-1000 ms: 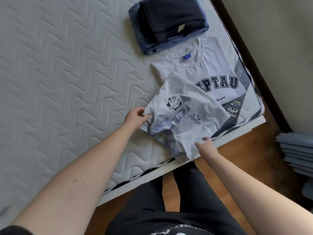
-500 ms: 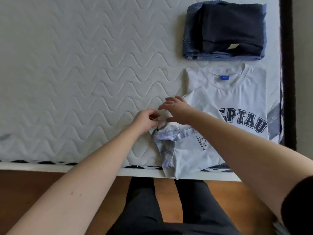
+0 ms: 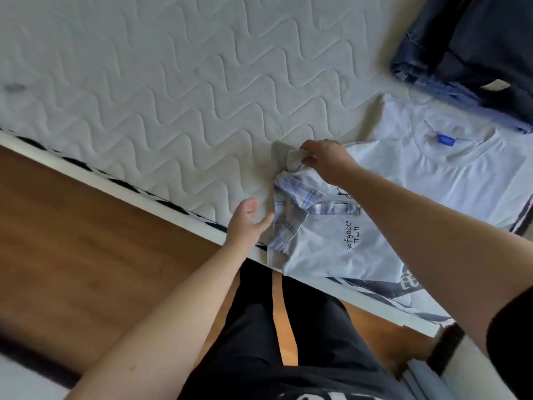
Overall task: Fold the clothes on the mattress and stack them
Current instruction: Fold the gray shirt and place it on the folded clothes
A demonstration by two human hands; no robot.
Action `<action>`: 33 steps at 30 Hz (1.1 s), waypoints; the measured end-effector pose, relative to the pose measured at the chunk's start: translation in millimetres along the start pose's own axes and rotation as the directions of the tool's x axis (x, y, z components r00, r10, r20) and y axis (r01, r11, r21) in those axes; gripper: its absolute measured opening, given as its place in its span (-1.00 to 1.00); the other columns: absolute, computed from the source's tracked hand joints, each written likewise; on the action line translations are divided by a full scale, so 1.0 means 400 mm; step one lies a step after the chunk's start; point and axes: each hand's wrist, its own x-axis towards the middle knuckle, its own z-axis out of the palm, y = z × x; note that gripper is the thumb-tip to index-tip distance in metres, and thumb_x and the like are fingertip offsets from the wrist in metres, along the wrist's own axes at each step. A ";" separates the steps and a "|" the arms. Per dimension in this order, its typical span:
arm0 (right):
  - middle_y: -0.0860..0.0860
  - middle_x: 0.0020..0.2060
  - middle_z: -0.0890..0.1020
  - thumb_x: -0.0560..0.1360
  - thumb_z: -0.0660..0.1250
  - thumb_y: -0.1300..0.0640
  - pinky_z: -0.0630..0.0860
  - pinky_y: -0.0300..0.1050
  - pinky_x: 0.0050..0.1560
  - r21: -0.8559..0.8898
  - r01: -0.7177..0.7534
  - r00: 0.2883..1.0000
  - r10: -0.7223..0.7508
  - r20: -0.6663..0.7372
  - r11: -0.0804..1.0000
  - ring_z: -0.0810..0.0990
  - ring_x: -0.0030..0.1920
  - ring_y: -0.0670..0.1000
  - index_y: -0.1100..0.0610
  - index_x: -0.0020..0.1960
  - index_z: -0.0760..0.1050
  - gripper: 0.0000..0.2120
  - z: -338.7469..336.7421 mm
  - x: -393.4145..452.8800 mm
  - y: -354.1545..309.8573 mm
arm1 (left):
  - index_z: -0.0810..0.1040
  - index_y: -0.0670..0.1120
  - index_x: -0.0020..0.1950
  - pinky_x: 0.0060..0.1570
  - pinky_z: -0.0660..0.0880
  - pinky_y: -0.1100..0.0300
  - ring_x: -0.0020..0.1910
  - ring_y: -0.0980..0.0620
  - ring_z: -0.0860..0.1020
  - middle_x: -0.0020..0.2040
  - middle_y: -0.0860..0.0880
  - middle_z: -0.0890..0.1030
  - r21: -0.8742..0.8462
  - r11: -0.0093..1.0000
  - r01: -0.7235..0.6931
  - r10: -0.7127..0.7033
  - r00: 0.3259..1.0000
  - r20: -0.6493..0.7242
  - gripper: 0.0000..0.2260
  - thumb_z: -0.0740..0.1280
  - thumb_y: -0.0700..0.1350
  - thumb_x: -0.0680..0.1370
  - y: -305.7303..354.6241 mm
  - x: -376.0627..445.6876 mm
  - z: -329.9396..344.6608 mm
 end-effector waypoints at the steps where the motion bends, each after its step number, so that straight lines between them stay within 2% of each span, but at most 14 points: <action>1: 0.18 0.01 0.65 0.56 0.32 0.14 0.42 0.01 0.05 0.002 0.001 1.000 -0.001 0.005 1.000 0.56 0.05 0.24 0.14 0.20 0.54 -0.77 0.006 0.002 -0.005 | 0.44 -0.08 0.33 0.14 0.45 0.20 0.19 0.05 0.53 0.25 0.01 0.53 0.013 0.999 0.047 -0.047 0.998 0.035 -0.50 0.49 0.02 0.46 -0.037 -0.025 0.016; 3: 0.17 0.05 0.65 0.55 0.32 0.16 0.43 0.02 0.07 -0.009 0.010 1.000 -0.010 0.012 1.000 0.57 0.06 0.24 0.15 0.22 0.54 -0.75 0.013 0.006 -0.012 | 0.41 -0.10 0.37 0.09 0.39 0.27 0.18 0.07 0.51 0.28 -0.04 0.52 0.035 0.993 0.116 -0.118 0.991 0.066 -0.42 0.50 0.06 0.44 -0.099 -0.068 0.048; 7: 0.17 0.06 0.64 0.54 0.33 0.13 0.41 0.02 0.08 -0.015 -0.011 1.000 0.011 0.024 1.000 0.56 0.08 0.23 0.14 0.21 0.54 -0.74 0.017 0.014 -0.013 | 0.33 -0.15 0.43 0.21 0.36 0.21 0.34 -0.01 0.42 0.36 -0.06 0.42 0.067 0.964 0.257 -0.262 0.961 0.083 -0.28 0.54 0.07 0.39 -0.183 -0.121 0.107; 12: 0.13 -0.01 0.63 0.50 0.41 -0.01 0.32 -0.09 -0.04 0.008 -0.041 0.998 0.041 0.051 0.999 0.54 0.03 0.17 0.15 0.15 0.53 -0.69 0.021 0.011 -0.013 | 0.38 -0.09 0.34 0.06 0.41 0.20 0.09 0.06 0.48 0.20 0.02 0.50 0.078 0.912 0.402 -0.410 0.898 0.162 -0.27 0.60 0.12 0.29 -0.229 -0.126 0.146; 15: 0.13 -0.10 0.61 0.48 0.43 -0.02 0.31 -0.11 -0.13 0.016 -0.044 0.998 0.043 0.048 0.999 0.54 -0.08 0.15 0.16 0.10 0.52 -0.68 0.023 0.006 -0.009 | 0.46 -0.12 0.20 0.14 0.51 0.08 0.09 0.00 0.55 0.13 0.01 0.57 0.105 0.901 0.421 -0.434 0.879 0.198 -0.38 0.61 0.11 0.28 -0.222 -0.110 0.172; 18: 0.08 -0.18 0.57 0.49 0.42 -0.01 0.33 -0.12 -0.23 0.046 -0.054 0.998 0.051 0.046 0.997 0.51 -0.18 0.10 0.15 0.08 0.49 -0.71 0.021 0.000 -0.005 | 0.55 -0.16 0.03 0.05 0.56 0.08 -0.04 -0.01 0.59 -0.01 -0.03 0.62 0.152 0.902 0.404 -0.427 0.887 0.177 -0.59 0.58 0.03 0.34 -0.204 -0.102 0.188; 21: 0.04 -0.21 0.54 0.50 0.42 0.01 0.32 -0.13 -0.27 0.077 -0.053 0.998 0.051 0.030 0.996 0.49 -0.22 0.08 0.14 0.07 0.49 -0.74 0.013 -0.009 -0.004 | 0.56 -0.12 -0.08 -0.26 0.48 0.28 -0.20 0.09 0.55 -0.08 -0.03 0.62 0.064 0.921 0.384 -0.390 0.902 0.184 -0.76 0.54 -0.05 0.40 -0.194 -0.102 0.184; 22: 0.03 -0.22 0.54 0.50 0.42 0.01 0.32 -0.14 -0.27 0.085 -0.049 0.999 0.048 0.020 0.995 0.49 -0.23 0.07 0.14 0.07 0.49 -0.74 0.009 -0.014 -0.003 | 0.54 -0.08 -0.10 -0.29 0.43 0.31 -0.20 0.10 0.55 -0.09 -0.01 0.61 0.039 0.927 0.373 -0.373 0.907 0.196 -0.79 0.52 -0.05 0.42 -0.189 -0.105 0.180; 24: 0.02 -0.21 0.55 0.48 0.44 0.02 0.32 -0.13 -0.25 0.118 -0.046 0.999 0.047 -0.006 0.992 0.49 -0.22 0.07 0.15 0.08 0.52 -0.73 -0.005 -0.027 -0.001 | 0.54 -0.14 -0.03 -0.21 0.47 0.28 -0.13 0.02 0.58 -0.08 -0.05 0.61 -0.019 0.938 0.346 -0.334 0.916 0.223 -0.75 0.50 -0.03 0.44 -0.175 -0.116 0.167; 27: 0.04 -0.21 0.59 0.46 0.47 0.03 0.39 -0.08 -0.22 0.176 -0.051 0.998 0.059 -0.038 0.983 0.52 -0.20 0.08 0.16 0.07 0.58 -0.74 -0.039 -0.058 0.007 | 0.52 -0.28 0.10 0.09 0.54 0.00 -0.02 -0.14 0.63 -0.01 -0.20 0.64 -0.087 0.950 0.300 -0.274 0.934 0.231 -0.56 0.51 0.01 0.42 -0.129 -0.130 0.141; 29: 0.05 -0.25 0.60 0.46 0.46 0.02 0.39 -0.06 -0.22 0.194 -0.058 0.996 0.069 -0.052 0.979 0.53 -0.21 0.08 0.17 0.03 0.60 -0.75 -0.071 -0.086 0.017 | 0.52 -0.28 0.12 0.16 0.51 -0.10 0.01 -0.19 0.63 0.04 -0.25 0.62 -0.122 0.961 0.248 -0.213 0.946 0.244 -0.53 0.51 0.01 0.40 -0.088 -0.137 0.119; 31: 0.01 -0.36 0.56 0.47 0.46 0.01 0.35 -0.11 -0.32 0.219 -0.068 0.993 0.088 -0.082 0.973 0.50 -0.34 0.00 0.17 -0.04 0.60 -0.77 -0.106 -0.121 0.029 | 0.55 -0.23 0.09 0.16 0.52 -0.11 0.02 -0.22 0.61 0.05 -0.27 0.62 -0.137 0.972 0.191 -0.151 0.955 0.257 -0.60 0.51 -0.01 0.40 -0.045 -0.142 0.099; 33: -0.11 -0.45 0.48 0.48 0.46 0.00 0.28 -0.24 -0.42 0.247 -0.085 0.984 0.121 -0.133 0.965 0.42 -0.45 -0.14 0.09 -0.15 0.55 -0.83 -0.147 -0.162 0.042 | 0.61 -0.10 0.04 0.08 0.59 0.02 0.01 -0.11 0.64 -0.02 -0.13 0.67 -0.127 0.984 0.123 -0.085 0.959 0.271 -0.73 0.51 -0.03 0.42 -0.001 -0.148 0.080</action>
